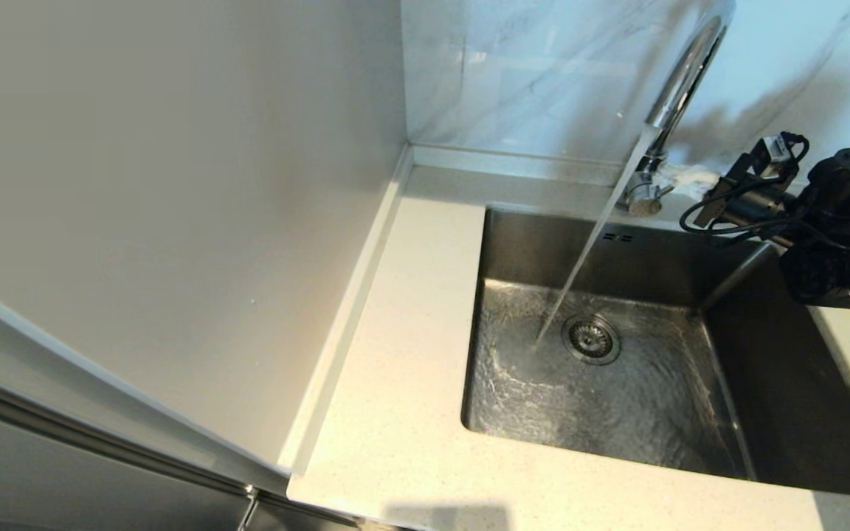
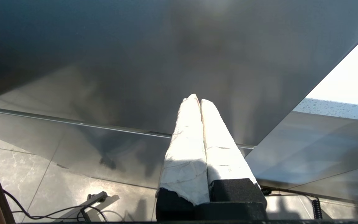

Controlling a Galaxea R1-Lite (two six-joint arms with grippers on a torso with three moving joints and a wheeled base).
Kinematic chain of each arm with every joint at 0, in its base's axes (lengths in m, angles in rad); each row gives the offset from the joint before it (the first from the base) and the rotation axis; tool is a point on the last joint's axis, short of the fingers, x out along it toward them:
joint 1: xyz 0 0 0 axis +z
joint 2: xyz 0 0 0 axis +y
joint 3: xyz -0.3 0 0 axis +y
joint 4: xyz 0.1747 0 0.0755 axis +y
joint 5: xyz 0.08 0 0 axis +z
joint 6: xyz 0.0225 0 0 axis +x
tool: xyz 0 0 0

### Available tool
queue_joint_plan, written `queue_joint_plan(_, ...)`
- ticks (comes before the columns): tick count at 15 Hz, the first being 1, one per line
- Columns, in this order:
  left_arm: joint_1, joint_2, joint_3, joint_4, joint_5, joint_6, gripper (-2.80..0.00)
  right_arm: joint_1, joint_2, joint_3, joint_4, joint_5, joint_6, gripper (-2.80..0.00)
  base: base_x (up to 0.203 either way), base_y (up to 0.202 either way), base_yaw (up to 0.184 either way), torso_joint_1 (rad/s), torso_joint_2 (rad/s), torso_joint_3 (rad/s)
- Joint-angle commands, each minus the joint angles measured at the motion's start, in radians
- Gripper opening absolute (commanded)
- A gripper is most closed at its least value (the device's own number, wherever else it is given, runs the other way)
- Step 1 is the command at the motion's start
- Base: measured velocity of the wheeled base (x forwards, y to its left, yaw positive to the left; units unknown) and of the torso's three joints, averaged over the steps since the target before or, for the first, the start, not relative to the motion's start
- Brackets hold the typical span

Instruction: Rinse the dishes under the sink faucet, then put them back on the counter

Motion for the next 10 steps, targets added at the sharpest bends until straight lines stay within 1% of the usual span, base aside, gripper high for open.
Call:
queue_joint_plan(1,0.000,0.000,0.000,0.000,0.000,0.000,-2.80,0.001,0.034,-0.041,-0.006,-0.003,0.014,-2.80,0.000,0.000,0.000,0.000,0.00,0.000)
queue_joint_plan(8,0.000,0.000,0.000,0.000,0.000,0.000,-2.80,0.001,0.086,-0.120,-0.030,-0.010,0.025,-2.80,0.000,0.000,0.000,0.000,0.00,0.000)
queue_joint_plan(10,0.000,0.000,0.000,0.000,0.000,0.000,-2.80,0.001,0.080,-0.102,-0.033,-0.015,0.025,-2.80,0.000,0.000,0.000,0.000,0.00,0.000)
